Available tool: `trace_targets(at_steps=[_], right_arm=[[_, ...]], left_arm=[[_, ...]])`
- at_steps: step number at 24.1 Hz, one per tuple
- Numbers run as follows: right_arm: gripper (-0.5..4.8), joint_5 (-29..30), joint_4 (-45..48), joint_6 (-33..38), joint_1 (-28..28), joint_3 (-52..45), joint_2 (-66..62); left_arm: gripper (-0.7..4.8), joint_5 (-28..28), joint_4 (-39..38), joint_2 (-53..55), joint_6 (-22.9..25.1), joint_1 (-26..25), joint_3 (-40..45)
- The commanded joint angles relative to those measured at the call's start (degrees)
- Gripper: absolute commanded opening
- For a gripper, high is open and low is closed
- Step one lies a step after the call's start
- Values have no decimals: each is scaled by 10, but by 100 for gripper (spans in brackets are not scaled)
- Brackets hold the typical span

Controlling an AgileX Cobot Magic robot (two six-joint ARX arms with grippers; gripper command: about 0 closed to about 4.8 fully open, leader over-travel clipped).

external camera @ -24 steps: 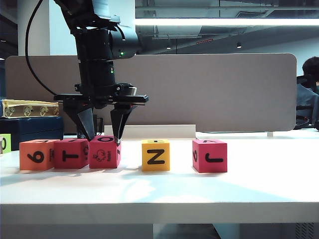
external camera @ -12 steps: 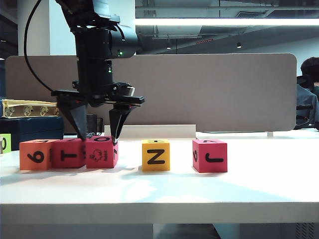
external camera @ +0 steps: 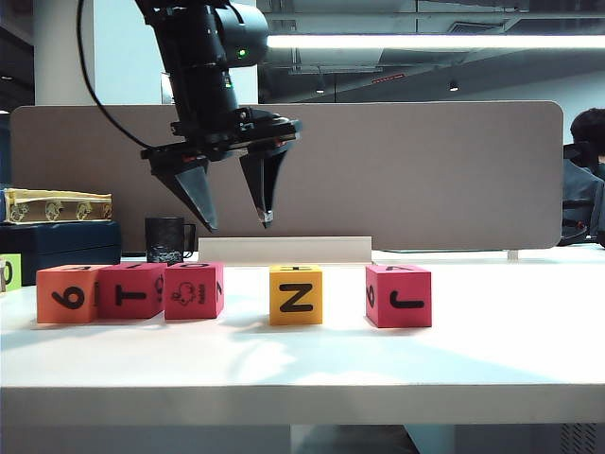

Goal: Select the appropriate blocks from the scattered letter blocks on the table and arrange them in a row to spell out "ALOHA".

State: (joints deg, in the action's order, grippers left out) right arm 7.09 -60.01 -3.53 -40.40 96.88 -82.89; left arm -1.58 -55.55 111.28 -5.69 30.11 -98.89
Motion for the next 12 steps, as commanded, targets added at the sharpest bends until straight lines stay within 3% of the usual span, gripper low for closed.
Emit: trace_targets(at_steps=[1, 6, 12], right_arm=[[-5, -5, 5, -2, 0, 2, 3], [-5, -10, 11, -2, 0, 2, 3], [-5, -10, 0, -2, 0, 2, 6]], left_arm=[[268, -8, -51, -3, 65, 32, -2], [61, 3, -33, -1, 130, 84, -2], [-6, 5, -6, 6, 162, 110, -1]])
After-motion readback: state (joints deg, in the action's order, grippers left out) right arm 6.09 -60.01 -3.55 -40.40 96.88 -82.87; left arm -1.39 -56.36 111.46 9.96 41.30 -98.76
